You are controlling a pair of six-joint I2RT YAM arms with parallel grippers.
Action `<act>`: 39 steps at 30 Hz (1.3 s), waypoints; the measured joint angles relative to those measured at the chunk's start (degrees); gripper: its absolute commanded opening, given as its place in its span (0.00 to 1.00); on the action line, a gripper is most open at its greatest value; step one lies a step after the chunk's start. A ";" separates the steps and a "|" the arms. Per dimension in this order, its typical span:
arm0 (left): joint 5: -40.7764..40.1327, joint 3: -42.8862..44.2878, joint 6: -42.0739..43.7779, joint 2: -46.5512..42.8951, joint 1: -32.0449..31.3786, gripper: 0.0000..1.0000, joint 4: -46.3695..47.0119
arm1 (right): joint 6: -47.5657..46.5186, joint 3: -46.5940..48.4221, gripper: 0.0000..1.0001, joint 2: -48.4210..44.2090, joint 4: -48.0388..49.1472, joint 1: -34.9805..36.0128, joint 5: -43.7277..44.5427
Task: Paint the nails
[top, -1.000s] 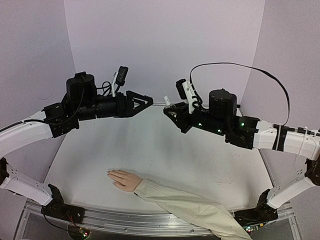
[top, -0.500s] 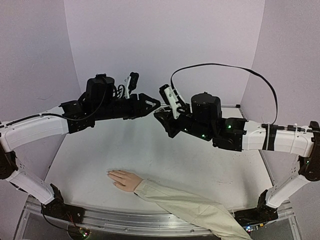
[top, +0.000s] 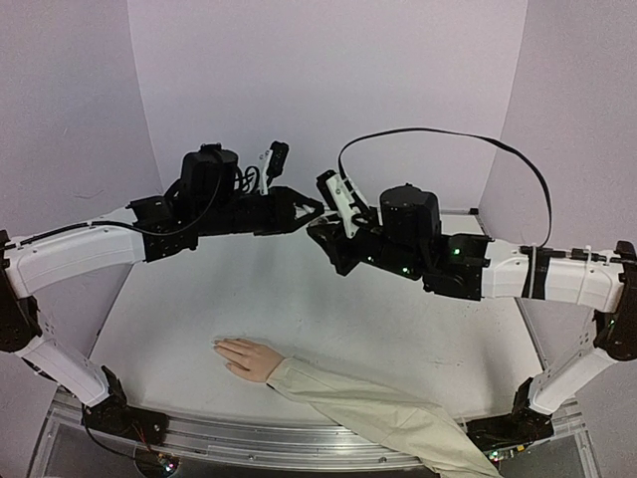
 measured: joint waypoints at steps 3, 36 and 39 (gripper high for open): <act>2.78 0.00 1.81 0.02 0.48 0.00 0.17 | 0.72 -0.04 0.00 -0.66 -0.66 -0.92 -3.61; 8.70 -7.21 5.79 -11.56 2.75 0.80 3.54 | 6.29 -5.11 0.00 -7.17 1.88 -8.35 -17.00; 7.08 -6.97 4.04 -9.88 2.75 0.77 2.34 | 5.55 -4.13 0.00 -4.59 0.61 -8.15 -14.05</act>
